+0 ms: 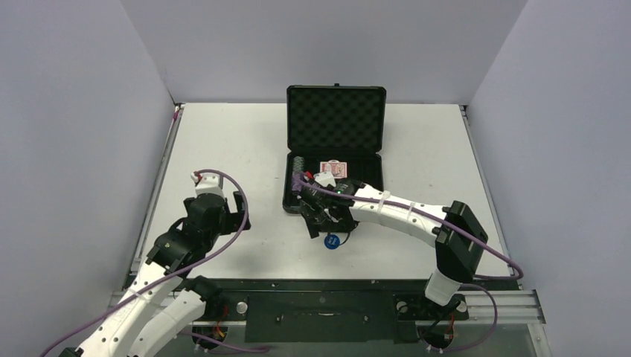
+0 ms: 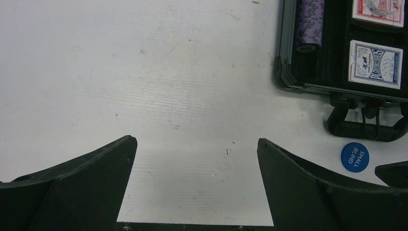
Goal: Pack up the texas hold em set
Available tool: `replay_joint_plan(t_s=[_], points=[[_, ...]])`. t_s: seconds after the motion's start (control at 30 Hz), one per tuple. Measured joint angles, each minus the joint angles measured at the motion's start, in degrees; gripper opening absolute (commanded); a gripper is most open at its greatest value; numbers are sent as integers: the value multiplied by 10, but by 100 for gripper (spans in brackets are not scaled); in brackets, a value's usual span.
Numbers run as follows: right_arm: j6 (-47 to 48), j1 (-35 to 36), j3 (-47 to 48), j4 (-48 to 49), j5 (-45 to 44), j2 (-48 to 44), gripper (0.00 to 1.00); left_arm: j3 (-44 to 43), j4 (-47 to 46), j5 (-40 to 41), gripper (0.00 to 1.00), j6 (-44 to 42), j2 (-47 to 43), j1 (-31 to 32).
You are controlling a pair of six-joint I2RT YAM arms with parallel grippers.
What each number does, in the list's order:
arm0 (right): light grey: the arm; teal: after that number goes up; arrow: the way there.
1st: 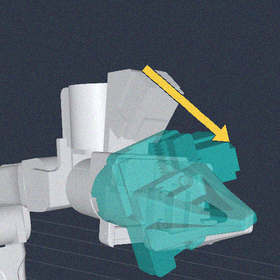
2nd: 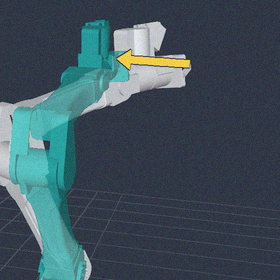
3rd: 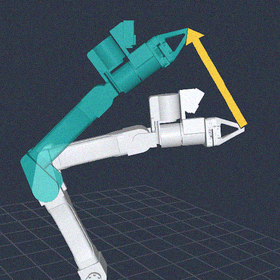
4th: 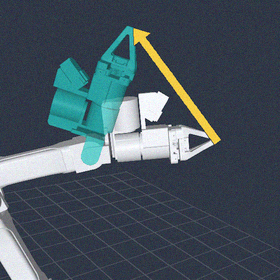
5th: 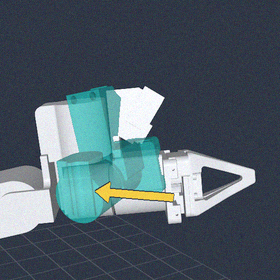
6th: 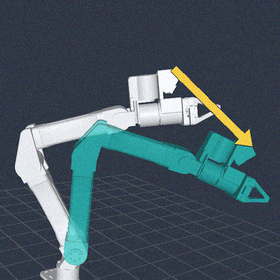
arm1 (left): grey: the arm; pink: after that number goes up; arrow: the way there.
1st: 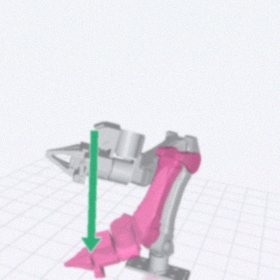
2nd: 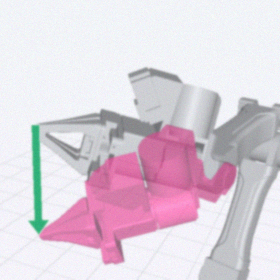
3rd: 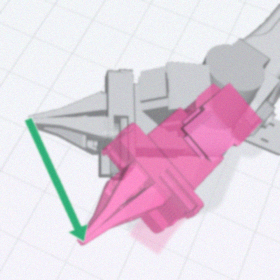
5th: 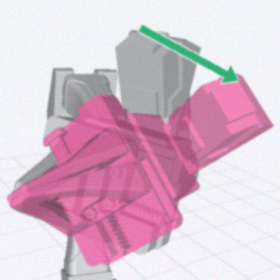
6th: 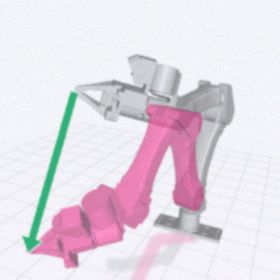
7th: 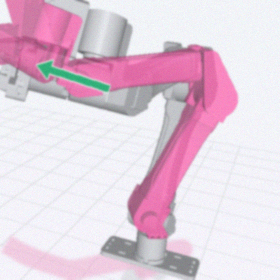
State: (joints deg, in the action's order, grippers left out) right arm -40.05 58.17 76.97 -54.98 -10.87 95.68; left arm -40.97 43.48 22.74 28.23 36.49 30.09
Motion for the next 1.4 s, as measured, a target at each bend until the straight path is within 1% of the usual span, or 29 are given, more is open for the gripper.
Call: replay_joint_plan(t_s=[0.17,0.27,0.4,0.73,0.83,1.07,1.4], points=[[49,0,-12,17,18,26,85,0,0,0,96,-1,5,-13],[56,0,-13,30,22,34,80,0,0,0,96,-2,4,-22],[44,-6,-26,53,24,45,73,0,0,-3,96,-2,8,-29],[-4,-18,-87,97,23,62,71,0,0,-14,96,-5,13,-29],[-15,-23,-104,109,23,62,68,0,0,-16,96,-5,8,-29],[-28,-23,-109,143,27,65,64,0,-1,-17,96,-5,8,-29],[-31,-20,-109,160,34,82,53,0,-1,-20,96,-5,15,-29]])
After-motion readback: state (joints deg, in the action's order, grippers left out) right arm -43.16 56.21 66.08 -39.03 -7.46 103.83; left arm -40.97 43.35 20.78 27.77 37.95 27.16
